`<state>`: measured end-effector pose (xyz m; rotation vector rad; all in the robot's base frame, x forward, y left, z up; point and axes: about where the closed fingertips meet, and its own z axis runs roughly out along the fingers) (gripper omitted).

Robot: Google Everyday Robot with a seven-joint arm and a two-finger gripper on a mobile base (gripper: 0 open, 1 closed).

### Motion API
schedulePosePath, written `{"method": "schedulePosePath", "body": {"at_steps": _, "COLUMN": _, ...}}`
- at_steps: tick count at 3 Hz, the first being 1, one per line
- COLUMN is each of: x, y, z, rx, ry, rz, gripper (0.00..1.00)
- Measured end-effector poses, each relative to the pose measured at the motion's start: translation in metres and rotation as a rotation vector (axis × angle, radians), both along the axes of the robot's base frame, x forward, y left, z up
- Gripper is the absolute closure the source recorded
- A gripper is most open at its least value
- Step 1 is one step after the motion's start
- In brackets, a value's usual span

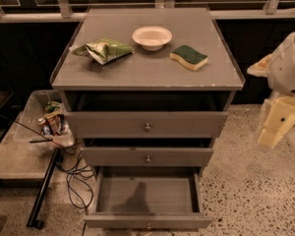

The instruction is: Close bottom drawer

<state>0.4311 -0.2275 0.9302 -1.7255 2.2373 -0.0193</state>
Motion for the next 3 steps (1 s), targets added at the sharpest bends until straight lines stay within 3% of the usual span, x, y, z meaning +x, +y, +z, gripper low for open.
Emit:
{"method": "schedulePosePath", "body": {"at_steps": 1, "x": -0.009, "y": 0.000, "z": -0.053, "rx": 0.041, "ry": 0.023, "rz": 0.024, "gripper": 0.18}}
{"method": "schedulePosePath", "body": {"at_steps": 3, "x": -0.016, "y": 0.014, "z": -0.167, "rx": 0.129, "ry": 0.038, "rz": 0.048, "gripper": 0.66}}
